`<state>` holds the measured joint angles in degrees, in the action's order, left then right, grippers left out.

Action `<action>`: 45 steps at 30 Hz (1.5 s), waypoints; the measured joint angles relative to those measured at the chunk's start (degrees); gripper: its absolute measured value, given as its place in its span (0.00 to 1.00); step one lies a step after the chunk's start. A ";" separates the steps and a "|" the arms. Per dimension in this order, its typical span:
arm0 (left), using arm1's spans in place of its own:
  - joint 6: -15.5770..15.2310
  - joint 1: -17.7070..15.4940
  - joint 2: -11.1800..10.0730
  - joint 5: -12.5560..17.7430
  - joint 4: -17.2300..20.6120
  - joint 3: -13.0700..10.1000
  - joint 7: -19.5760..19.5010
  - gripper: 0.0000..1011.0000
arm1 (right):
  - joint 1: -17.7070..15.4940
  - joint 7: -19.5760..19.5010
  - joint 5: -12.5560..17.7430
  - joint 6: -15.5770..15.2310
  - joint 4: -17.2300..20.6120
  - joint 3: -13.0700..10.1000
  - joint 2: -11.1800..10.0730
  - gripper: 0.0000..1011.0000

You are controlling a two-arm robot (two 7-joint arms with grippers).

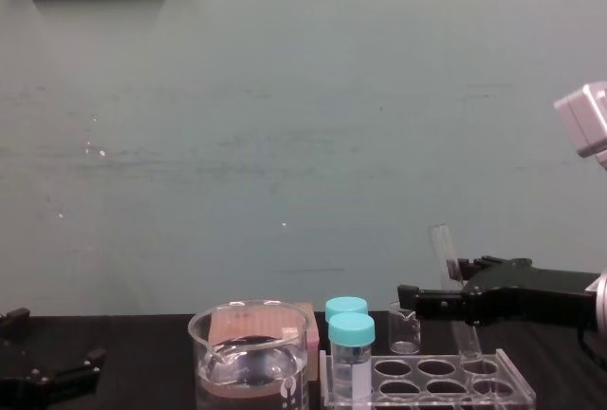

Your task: Hold the test tube with one hand and immerse one end into the beaker, then return it to the test tube rack.

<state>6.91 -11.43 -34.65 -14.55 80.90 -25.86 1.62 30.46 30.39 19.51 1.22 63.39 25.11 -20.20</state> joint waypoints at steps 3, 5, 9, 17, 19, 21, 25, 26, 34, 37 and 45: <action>0.00 -0.01 0.00 0.00 0.00 0.00 0.00 0.99 | -0.22 0.07 -0.05 -0.19 0.13 -0.20 0.07 0.99; 0.00 0.00 0.00 0.00 0.00 0.00 0.00 0.99 | -0.31 0.08 -0.10 -0.22 0.18 -0.28 0.10 0.99; 0.00 0.00 0.00 0.00 0.00 0.00 0.00 0.99 | -0.54 0.03 -0.20 -0.15 0.44 -0.63 0.13 0.99; 0.00 0.00 0.00 0.00 0.00 0.00 0.00 0.99 | -0.88 -0.09 -0.27 0.24 1.18 -1.19 0.12 0.99; 0.00 0.00 0.00 0.00 0.00 0.00 0.00 0.99 | -0.99 -0.17 -0.44 0.28 1.45 -1.26 0.10 0.99; 0.00 0.00 0.00 0.00 0.00 0.00 0.00 0.99 | -1.07 -0.48 -1.00 0.41 1.72 -1.16 -0.02 0.99; 0.00 0.00 0.00 0.00 0.00 0.00 0.00 0.99 | -1.11 -0.60 -1.15 0.45 1.83 -1.08 -0.06 0.99; 0.00 0.00 0.00 0.00 0.00 0.00 0.00 0.99 | -1.11 -0.60 -1.13 0.45 1.82 -1.08 -0.05 0.99; 0.00 0.00 0.00 0.00 0.00 0.00 0.00 0.99 | -1.10 -0.60 -0.98 0.45 1.72 -1.10 -0.03 0.94; 0.00 0.00 0.00 0.00 0.00 0.00 0.00 0.99 | -1.09 -0.59 -0.90 0.44 1.70 -1.11 -0.01 0.86; 0.00 0.00 0.00 0.00 0.00 0.00 0.00 0.99 | -1.05 -0.57 -0.77 0.42 1.65 -1.13 -0.01 0.65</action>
<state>6.91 -11.43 -34.65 -14.55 80.90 -25.86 1.62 29.41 29.82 18.74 1.64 65.04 23.98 -20.21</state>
